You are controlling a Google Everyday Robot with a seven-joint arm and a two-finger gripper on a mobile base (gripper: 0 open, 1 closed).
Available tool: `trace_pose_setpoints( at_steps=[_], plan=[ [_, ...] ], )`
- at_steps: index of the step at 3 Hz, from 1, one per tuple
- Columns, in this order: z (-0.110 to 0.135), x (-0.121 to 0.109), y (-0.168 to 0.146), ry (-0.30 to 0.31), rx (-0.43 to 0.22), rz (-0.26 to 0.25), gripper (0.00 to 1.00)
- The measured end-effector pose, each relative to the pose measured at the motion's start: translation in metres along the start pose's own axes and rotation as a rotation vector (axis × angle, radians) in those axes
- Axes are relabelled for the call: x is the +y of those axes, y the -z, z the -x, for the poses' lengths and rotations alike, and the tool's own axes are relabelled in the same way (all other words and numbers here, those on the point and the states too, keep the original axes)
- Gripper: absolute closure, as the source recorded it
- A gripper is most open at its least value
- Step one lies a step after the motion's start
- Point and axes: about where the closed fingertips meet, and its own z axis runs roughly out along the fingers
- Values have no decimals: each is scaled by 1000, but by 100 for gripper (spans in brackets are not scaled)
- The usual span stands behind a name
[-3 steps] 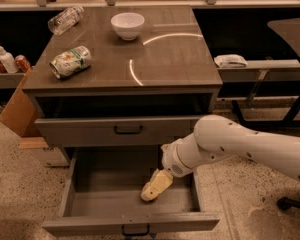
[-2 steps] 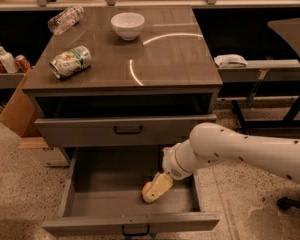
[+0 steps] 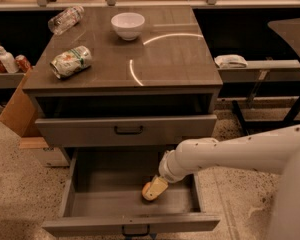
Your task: Pick orange from middle drawer and place on counter
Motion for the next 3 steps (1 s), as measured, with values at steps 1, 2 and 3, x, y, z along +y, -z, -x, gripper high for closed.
trace_pose_setpoints(
  at_steps=[1, 2, 3],
  plan=[
    [28, -6, -38, 13, 6, -19, 0],
    [44, 1, -64, 11, -19, 2, 0],
    [50, 15, -94, 7, -86, 84, 0]
  ],
)
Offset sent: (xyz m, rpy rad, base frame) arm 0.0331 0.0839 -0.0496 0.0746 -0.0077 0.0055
